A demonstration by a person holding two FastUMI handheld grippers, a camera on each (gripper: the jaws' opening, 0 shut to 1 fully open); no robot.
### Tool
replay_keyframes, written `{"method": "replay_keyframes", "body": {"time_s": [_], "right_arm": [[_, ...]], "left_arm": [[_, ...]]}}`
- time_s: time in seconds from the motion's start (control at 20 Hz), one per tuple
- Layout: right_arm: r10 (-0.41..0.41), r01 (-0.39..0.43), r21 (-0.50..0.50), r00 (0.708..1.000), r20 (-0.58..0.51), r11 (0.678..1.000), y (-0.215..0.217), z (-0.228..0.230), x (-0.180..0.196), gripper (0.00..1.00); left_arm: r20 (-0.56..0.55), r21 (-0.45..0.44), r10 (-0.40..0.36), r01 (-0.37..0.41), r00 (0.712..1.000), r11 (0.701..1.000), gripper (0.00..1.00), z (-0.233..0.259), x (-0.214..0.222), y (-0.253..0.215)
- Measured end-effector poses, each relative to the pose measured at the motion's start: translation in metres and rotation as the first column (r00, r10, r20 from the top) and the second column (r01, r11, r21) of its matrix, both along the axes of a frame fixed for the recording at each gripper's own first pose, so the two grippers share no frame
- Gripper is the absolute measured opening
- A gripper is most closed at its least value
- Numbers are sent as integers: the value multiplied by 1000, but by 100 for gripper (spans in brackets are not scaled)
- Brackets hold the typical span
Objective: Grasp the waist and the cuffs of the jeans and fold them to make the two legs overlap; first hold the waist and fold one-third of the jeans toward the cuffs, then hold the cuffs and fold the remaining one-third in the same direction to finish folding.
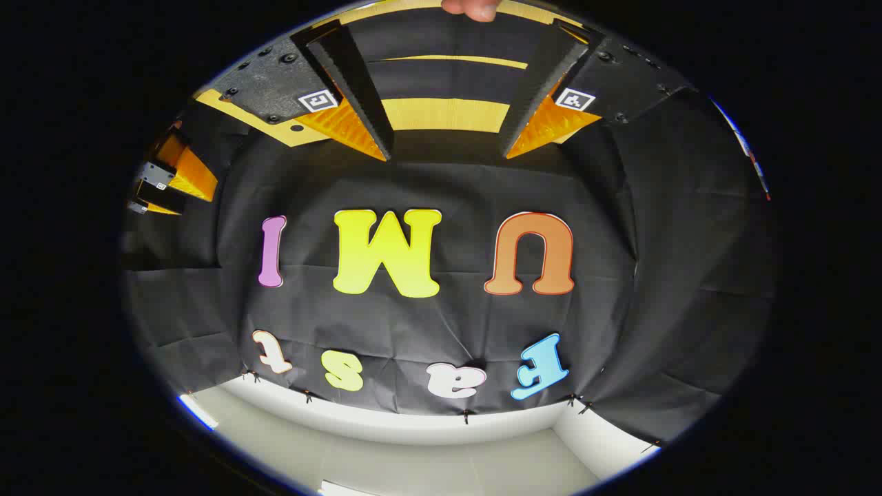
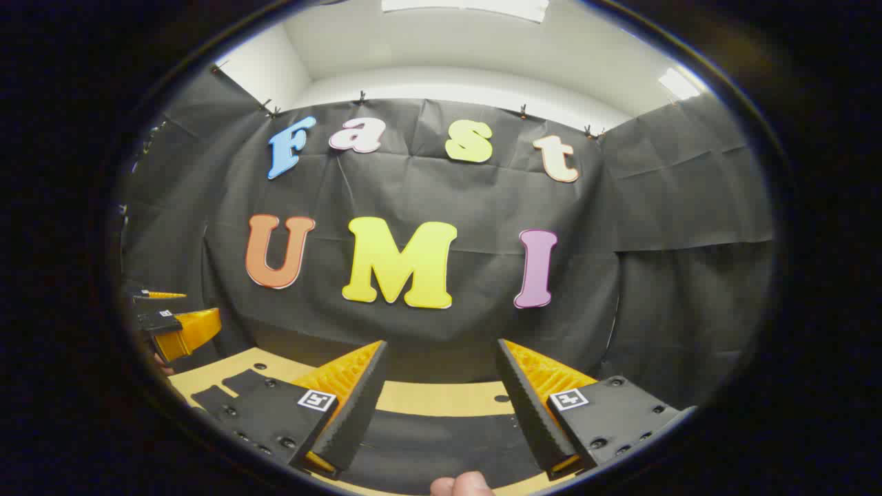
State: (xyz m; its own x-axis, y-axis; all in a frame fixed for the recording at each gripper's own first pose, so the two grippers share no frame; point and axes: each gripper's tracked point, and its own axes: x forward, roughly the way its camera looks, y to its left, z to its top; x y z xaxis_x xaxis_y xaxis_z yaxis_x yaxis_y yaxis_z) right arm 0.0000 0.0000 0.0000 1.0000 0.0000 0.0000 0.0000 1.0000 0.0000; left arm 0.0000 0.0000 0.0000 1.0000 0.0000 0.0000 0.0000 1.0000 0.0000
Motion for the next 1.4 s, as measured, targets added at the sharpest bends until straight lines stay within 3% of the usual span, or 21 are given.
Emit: {"method": "replay_keyframes", "body": {"time_s": [0.5, 1.1, 1.25, 1.4], "right_arm": [[21, -21, -3, 1000, -11, 1000, 14, -5, 23, 96], [3, -3, 0, 999, -37, 1000, -9, -18, 43, 95], [-15, 18, 34, 995, -96, 999, -35, -37, 50, 95], [-31, 53, 85, 969, -245, 995, -78, -80, 54, 95]], "left_arm": [[8, 35, 21, -21, 1000, 999, 98, -1, 14, 6], [-29, 29, 80, -79, 996, 996, 98, -15, 26, 25], [-96, -18, 114, -116, 989, 993, 98, -36, 29, 40], [-203, -88, 207, -228, 957, 970, 98, -70, 25, 82]]}}
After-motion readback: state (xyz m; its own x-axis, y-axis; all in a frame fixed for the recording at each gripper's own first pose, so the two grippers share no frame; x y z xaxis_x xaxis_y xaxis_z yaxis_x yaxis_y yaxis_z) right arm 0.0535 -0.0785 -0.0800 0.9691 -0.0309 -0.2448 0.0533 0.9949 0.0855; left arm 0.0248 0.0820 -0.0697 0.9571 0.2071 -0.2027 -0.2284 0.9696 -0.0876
